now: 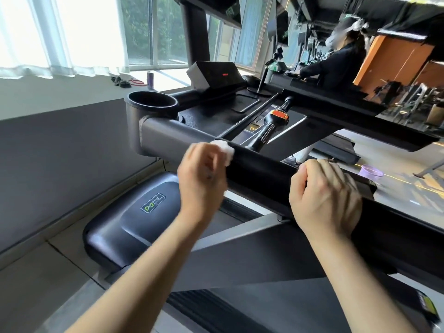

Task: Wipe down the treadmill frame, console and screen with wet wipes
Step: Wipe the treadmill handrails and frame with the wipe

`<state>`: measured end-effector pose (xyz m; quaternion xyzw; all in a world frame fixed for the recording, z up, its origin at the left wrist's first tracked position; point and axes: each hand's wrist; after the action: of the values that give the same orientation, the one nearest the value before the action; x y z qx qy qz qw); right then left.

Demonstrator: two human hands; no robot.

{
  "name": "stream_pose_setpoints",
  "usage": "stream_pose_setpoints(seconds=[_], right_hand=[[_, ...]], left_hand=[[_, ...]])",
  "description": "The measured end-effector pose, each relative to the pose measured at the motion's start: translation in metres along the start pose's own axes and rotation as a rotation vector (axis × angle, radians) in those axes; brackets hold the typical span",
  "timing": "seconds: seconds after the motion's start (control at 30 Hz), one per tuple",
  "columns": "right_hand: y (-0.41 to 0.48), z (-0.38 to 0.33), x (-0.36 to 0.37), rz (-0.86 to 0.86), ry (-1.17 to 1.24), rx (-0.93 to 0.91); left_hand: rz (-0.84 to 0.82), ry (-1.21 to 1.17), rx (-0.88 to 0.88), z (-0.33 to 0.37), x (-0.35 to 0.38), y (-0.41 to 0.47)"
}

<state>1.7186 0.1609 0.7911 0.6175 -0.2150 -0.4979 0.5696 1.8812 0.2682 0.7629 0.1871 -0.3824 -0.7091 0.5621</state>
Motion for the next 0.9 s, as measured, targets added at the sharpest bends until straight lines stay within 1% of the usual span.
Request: stream_pose_setpoints(seconds=[0.03,0.07,0.13,0.17,0.27,0.33,0.5,0.57,0.63,0.7,0.73,0.8,0.9], right_hand=[[0.0,-0.001,0.0,0.002,-0.005,0.005],[0.001,0.0,0.0,0.001,-0.01,0.007],[0.001,0.0,-0.001,-0.004,-0.015,0.004],[0.0,0.0,-0.001,-0.006,-0.015,0.002],[-0.001,0.001,-0.001,-0.017,-0.018,-0.021],[-0.002,0.004,-0.001,-0.037,-0.004,-0.039],[-0.003,0.004,-0.001,-0.042,0.016,-0.042],[-0.002,0.003,-0.001,-0.037,0.016,-0.035],[-0.001,0.003,-0.001,-0.032,0.017,-0.027],[0.0,0.002,-0.002,-0.029,0.007,-0.018],[0.0,0.001,-0.002,-0.029,0.001,-0.015],[0.0,0.0,-0.003,-0.028,0.006,-0.009],[-0.001,0.002,-0.003,-0.057,0.024,-0.029]], left_hand=[[0.03,0.022,-0.036,-0.003,-0.004,0.007],[0.023,0.034,-0.079,-0.003,-0.006,0.01],[-0.056,0.058,-0.076,0.003,-0.003,0.005],[-0.121,0.069,-0.02,0.01,0.001,-0.001],[-0.387,0.031,0.177,0.034,0.02,-0.028],[-0.491,0.019,0.224,0.043,0.029,-0.04],[-0.495,0.085,0.291,0.033,0.027,-0.025],[-0.419,0.138,0.294,0.022,0.017,-0.008],[-0.314,0.206,0.239,0.009,0.005,0.012],[-0.256,0.285,0.17,0.001,-0.005,0.029],[-0.261,0.319,0.153,0.001,-0.005,0.032],[-0.333,0.343,0.192,0.013,0.001,0.03],[-0.526,0.265,0.309,0.038,0.022,0.012]])
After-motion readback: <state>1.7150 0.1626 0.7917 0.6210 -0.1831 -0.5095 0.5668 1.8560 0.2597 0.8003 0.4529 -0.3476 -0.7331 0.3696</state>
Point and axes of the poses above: each hand's wrist, its own y-axis towards the middle knuckle, its own x-axis out of the palm, z = x × y, and after that the axes turned 11 degrees about -y, right-handed
